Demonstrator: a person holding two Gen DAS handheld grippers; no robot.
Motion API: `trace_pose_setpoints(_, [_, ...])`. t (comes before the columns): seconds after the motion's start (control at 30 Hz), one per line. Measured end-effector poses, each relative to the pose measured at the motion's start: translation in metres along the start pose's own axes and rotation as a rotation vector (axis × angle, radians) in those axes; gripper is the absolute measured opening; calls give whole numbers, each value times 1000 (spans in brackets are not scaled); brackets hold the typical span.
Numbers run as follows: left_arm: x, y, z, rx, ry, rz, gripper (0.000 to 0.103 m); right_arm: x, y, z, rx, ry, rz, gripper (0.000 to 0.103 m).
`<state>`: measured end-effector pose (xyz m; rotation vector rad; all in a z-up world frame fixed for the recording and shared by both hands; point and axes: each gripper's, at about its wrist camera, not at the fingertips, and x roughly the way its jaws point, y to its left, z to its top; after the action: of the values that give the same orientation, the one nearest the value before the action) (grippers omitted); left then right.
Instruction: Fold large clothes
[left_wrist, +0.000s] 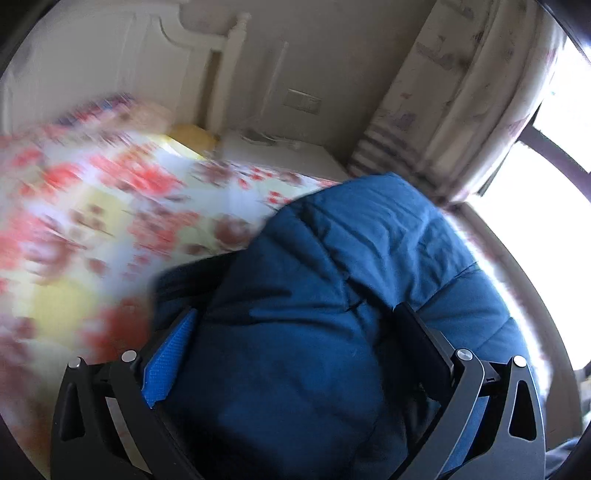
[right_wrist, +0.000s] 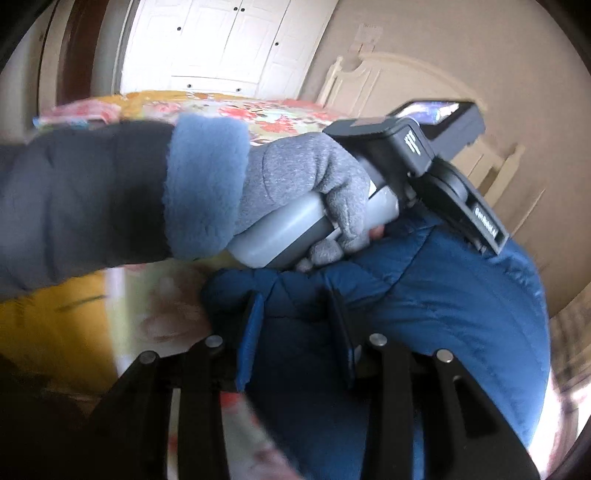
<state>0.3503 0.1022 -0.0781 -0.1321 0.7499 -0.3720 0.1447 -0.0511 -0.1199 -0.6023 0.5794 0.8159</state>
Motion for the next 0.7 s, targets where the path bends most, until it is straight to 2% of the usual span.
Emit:
trace_pose_setpoints(0.07, [-23,-9,-2,35,-29,163,99,-36,-16,2,23,-33,127,39])
trace_pose_setpoints(0.13, [-49,-18,-8,56,-57,281,99,-74,-46,-2,84,-115,158,39])
trace_pose_setpoints(0.23, [-65,-31,-14,118,-72,294,99,-114,-111,-7,205,-200,81,46])
trace_pose_setpoints(0.33, [-57,-44,-17,184,-66,350,99,-110,-201,-3,361,-199,-26,46])
trace_pose_setpoints(0.37, [-53,-45,-18,190,-56,365,99,-92,-238,-1,436,-157,-85,46])
trace_pose_setpoints(0.43, [-50,-44,-20,179,-51,368,99,-59,-281,-1,509,-86,-153,46])
trace_pose_setpoints(0.5, [-51,-38,-23,159,-40,359,99,-15,-320,-3,586,-6,-154,46])
trace_pose_setpoints(0.53, [-50,-36,-24,148,-36,357,99,13,-333,-7,611,68,-140,50])
trace_pose_setpoints(0.6, [-49,-29,-26,122,-32,352,99,59,-334,-16,616,189,-65,54])
trace_pose_setpoints(0.7, [-48,-23,-31,103,-35,312,99,72,-321,4,530,286,-111,54])
